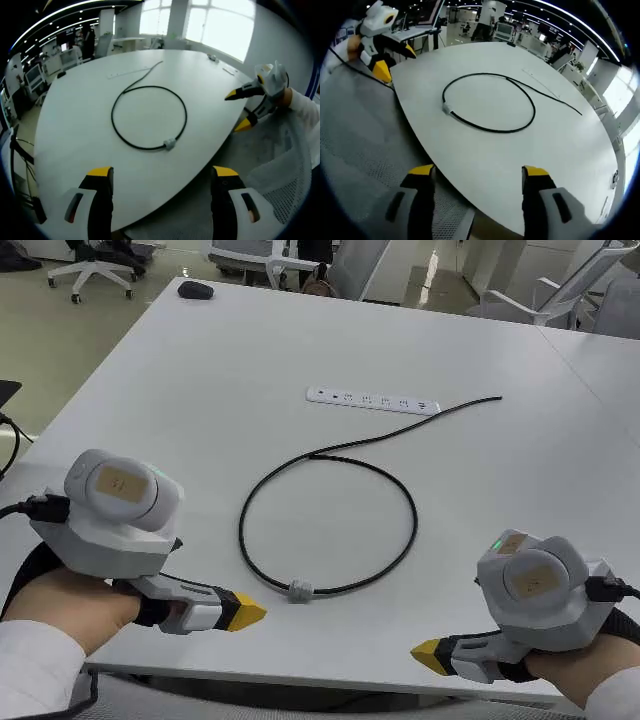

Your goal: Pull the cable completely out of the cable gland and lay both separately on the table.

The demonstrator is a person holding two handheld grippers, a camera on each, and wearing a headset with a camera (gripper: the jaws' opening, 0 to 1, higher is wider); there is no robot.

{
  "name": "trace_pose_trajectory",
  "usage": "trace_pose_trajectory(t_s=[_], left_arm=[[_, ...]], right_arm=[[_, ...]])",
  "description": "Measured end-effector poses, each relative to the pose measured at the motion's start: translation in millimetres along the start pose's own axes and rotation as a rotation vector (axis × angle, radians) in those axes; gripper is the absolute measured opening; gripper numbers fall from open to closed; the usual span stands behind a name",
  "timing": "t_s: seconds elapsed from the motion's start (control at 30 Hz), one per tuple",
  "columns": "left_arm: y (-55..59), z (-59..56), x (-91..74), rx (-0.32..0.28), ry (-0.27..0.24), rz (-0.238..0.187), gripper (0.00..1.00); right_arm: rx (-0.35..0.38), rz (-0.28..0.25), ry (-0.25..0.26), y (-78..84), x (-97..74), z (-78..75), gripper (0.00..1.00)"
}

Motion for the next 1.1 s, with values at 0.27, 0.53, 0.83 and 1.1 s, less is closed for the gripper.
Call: trace_pose_trajectory(t_s=[0.27, 0.53, 0.83, 1.1], left_arm=[[0.7, 0.0, -0.3, 0.000, -0.001, 0.002, 0.79], [1.1, 0.1, -0.5, -0.005, -0.001, 0.003, 0.78], [2.1, -0.1, 0.3, -0.005, 0.001, 0.006, 0.78], [1.4, 0.4, 0.1, -0.010, 0.001, 0.003, 0.78]], right_arm=[[0.001, 0.004, -0.001, 1.2, 0.0, 0.4, 0.68], [0.002, 0.006, -0.003, 1.7, 0.3, 0.7, 0.67], [0.005, 0.008, -0.004, 2.3, 0.2, 1.2, 0.67], [0.010, 0.008, -0.005, 2.6, 0.7, 0.8, 0.67]])
Point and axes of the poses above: the centre of the closed fingertips' face, and the gripper's own axes: x roughly forward along the fingers, z roughly to its left, y roughly out of its underside, the point moved 1 cm from there along -x, roughly backward along the fingers, and after that the axes turned 12 degrees about -y, right-handed, at the moved point
